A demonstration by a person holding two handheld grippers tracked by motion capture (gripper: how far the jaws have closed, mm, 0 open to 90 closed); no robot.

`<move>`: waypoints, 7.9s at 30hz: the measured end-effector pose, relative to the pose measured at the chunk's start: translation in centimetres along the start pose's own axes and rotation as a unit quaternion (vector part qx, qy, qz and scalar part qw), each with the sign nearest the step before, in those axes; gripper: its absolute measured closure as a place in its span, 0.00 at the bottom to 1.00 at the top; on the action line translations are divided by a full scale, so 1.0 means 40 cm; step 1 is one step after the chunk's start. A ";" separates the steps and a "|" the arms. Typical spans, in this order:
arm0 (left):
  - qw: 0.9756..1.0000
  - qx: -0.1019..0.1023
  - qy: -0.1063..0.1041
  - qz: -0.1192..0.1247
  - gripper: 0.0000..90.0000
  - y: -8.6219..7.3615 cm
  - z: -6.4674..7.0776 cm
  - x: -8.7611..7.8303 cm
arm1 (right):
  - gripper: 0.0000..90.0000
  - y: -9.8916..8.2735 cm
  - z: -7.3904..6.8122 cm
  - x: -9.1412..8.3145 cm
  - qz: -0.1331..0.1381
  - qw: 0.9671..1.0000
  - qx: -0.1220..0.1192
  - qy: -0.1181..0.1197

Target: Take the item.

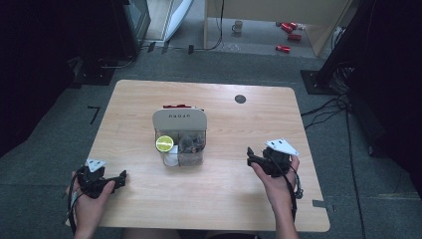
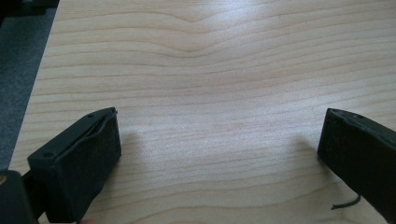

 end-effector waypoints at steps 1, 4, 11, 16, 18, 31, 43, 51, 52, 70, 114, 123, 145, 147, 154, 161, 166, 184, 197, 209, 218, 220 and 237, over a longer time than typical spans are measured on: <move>1.000 0.000 0.000 0.000 0.00 0.000 0.000 0.000 | 0.21 0.006 -0.006 0.002 0.000 1.000 0.000 0.001; 1.000 0.001 0.000 0.000 0.00 0.000 0.000 0.000 | 0.21 0.027 -0.026 0.011 0.006 1.000 -0.004 0.009; 1.000 0.000 0.000 0.000 0.00 0.000 0.000 0.000 | 0.23 0.068 -0.069 0.025 0.013 1.000 -0.006 0.025; 1.000 0.000 0.000 0.000 0.00 0.000 0.000 0.000 | 0.26 0.091 -0.098 0.037 0.017 0.999 -0.009 0.036; 1.000 0.001 0.000 -0.001 0.00 0.000 0.000 0.000 | 0.27 0.099 -0.108 0.041 0.018 0.999 -0.009 0.040; 1.000 0.000 0.000 0.001 0.00 0.001 0.000 0.000 | 0.32 0.147 -0.179 0.071 0.024 0.997 -0.006 0.071; 1.000 0.002 -0.001 0.000 0.00 0.001 0.001 0.001 | 0.37 0.185 -0.244 0.099 0.031 0.994 -0.003 0.107; 1.000 0.001 -0.001 0.001 0.00 0.001 0.001 0.001 | 0.38 0.204 -0.285 0.117 0.032 0.992 -0.007 0.123; 1.000 0.001 -0.001 0.001 0.00 0.001 0.001 0.001 | 0.38 0.207 -0.289 0.120 0.032 0.992 -0.006 0.126; 1.000 0.003 -0.002 0.000 0.00 0.002 0.002 0.002 | 0.39 0.261 -0.347 0.141 0.044 0.985 -0.019 0.164; 1.000 0.005 -0.004 -0.001 0.00 0.002 0.004 0.002 | 0.34 0.189 -0.353 0.070 0.041 0.978 -0.040 0.201; 1.000 0.005 -0.005 0.000 0.00 0.003 0.005 0.003 | 0.34 0.165 -0.351 0.076 0.033 0.977 -0.041 0.208; 1.000 0.005 -0.006 -0.001 0.00 0.002 0.006 0.002 | 0.33 0.070 -0.256 0.095 0.010 0.983 -0.018 0.183; 1.000 0.005 -0.006 -0.001 0.00 0.002 0.006 0.002 | 0.33 0.067 -0.238 0.099 0.010 0.985 -0.014 0.175; 1.000 0.005 -0.006 -0.001 0.00 0.002 0.006 0.002 | 0.36 0.092 -0.200 0.103 0.019 0.988 0.002 0.151; 1.000 0.006 -0.006 0.000 0.00 0.002 0.006 0.002 | 0.45 0.147 -0.219 0.105 0.041 0.988 0.008 0.149; 1.000 0.006 -0.006 -0.001 0.00 0.002 0.006 0.002 | 0.56 0.188 -0.249 0.119 0.054 0.987 0.001 0.149; 1.000 0.007 -0.006 -0.001 0.00 0.003 0.007 0.003 | 0.73 0.296 -0.292 0.230 0.064 0.985 -0.006 0.163; 1.000 0.007 -0.006 0.000 0.00 0.003 0.007 0.004 | 1.00 0.289 -0.317 0.255 0.043 0.988 -0.034 0.147; 1.000 0.007 -0.006 0.000 0.00 0.004 0.007 0.004 | 1.00 0.328 -0.297 0.197 0.073 0.988 -0.029 0.135; 1.000 0.007 -0.006 0.000 0.00 0.004 0.007 0.004 | 1.00 0.393 -0.250 0.109 0.122 0.985 -0.020 0.120; 1.000 0.007 -0.006 0.001 0.00 0.004 0.007 0.004 | 1.00 0.407 -0.237 0.089 0.131 0.984 -0.018 0.116; 1.000 0.007 -0.006 0.000 0.00 0.004 0.007 0.004 | 1.00 0.423 -0.152 0.026 0.153 0.985 -0.020 0.081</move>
Point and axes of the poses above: each handheld gripper's, and its own axes: x roughly forward along the jaws, y roughly out of its top, z roughly to its right, the point moved 5 cm from there along x, roughly forward along the jaws, and after that the axes turned 4 degrees about -x, right-handed, at the moved point
